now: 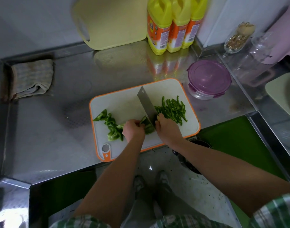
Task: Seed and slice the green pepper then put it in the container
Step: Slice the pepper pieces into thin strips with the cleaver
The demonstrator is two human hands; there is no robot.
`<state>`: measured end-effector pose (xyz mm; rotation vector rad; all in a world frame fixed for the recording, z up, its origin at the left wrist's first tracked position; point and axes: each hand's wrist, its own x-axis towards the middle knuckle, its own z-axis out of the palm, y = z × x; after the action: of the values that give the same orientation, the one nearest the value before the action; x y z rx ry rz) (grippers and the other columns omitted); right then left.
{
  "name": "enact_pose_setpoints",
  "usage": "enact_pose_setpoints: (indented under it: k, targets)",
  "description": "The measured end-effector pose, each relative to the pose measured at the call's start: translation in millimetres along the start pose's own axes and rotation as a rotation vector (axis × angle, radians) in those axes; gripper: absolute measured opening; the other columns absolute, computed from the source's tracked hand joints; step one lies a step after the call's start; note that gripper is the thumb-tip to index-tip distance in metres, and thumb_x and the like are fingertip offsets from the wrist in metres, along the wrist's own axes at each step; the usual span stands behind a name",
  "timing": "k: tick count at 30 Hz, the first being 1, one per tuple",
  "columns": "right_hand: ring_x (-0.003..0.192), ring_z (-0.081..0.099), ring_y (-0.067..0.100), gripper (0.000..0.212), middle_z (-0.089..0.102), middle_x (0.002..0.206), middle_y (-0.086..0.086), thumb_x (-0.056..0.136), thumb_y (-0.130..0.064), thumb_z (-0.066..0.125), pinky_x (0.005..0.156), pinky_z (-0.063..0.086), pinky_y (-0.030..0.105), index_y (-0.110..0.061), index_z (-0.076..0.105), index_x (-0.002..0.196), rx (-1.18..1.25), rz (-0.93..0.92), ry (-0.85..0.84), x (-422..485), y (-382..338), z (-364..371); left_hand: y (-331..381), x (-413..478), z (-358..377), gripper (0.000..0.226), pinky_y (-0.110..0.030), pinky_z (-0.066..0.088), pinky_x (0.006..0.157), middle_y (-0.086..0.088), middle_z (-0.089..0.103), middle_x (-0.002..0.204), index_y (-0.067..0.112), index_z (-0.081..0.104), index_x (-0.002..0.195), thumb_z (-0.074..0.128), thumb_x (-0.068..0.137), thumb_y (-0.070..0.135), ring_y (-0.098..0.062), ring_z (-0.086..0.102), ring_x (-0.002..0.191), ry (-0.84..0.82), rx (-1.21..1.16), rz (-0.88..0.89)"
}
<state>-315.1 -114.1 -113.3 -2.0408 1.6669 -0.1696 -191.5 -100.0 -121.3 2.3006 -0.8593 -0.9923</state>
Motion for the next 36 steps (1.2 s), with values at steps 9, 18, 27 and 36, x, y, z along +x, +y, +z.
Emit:
enact_pose_setpoints:
  k: [9, 18, 27, 36]
  targets:
    - [0.047, 0.039, 0.011, 0.014, 0.040, 0.058, -0.003, 0.100, -0.017, 0.042, 0.044, 0.025, 0.026, -0.012, 0.040, 0.087, 0.080, -0.135, -0.013, 1, -1, -24, 3, 4, 3, 0.019, -0.040, 0.058, 0.080, -0.007, 0.073, 0.088, 0.020, 0.063, 0.075, 0.082, 0.075, 0.023, -0.027, 0.070, 0.083, 0.000, -0.124, -0.074]
    - [0.057, 0.045, 0.017, 0.013, 0.046, 0.066, 0.002, 0.099, -0.017, 0.041, 0.050, 0.033, 0.029, -0.006, 0.048, 0.102, 0.034, -0.071, -0.125, -6, 5, -26, 5, 6, 6, 0.031, -0.041, 0.059, 0.078, -0.009, 0.073, 0.083, 0.027, 0.056, 0.060, 0.083, 0.074, 0.021, -0.029, 0.071, 0.079, 0.001, -0.135, -0.094]
    - [0.065, 0.048, 0.020, 0.013, 0.040, 0.066, -0.002, 0.101, -0.018, 0.039, 0.054, 0.030, 0.028, -0.007, 0.046, 0.100, -0.028, -0.054, -0.158, -5, 6, -14, 4, 9, 8, 0.026, -0.042, 0.059, 0.078, -0.011, 0.073, 0.086, 0.024, 0.060, 0.062, 0.081, 0.076, 0.017, -0.030, 0.070, 0.081, 0.009, -0.112, -0.094]
    - [0.063, 0.052, 0.023, 0.014, 0.051, 0.073, 0.004, 0.100, -0.013, 0.038, 0.049, 0.033, 0.028, -0.007, 0.047, 0.109, -0.107, -0.041, -0.087, 7, -9, 0, 4, 3, 1, 0.020, -0.034, 0.053, 0.082, -0.008, 0.072, 0.104, 0.010, 0.072, 0.107, 0.068, 0.088, 0.017, -0.028, 0.066, 0.098, -0.015, 0.006, 0.042]
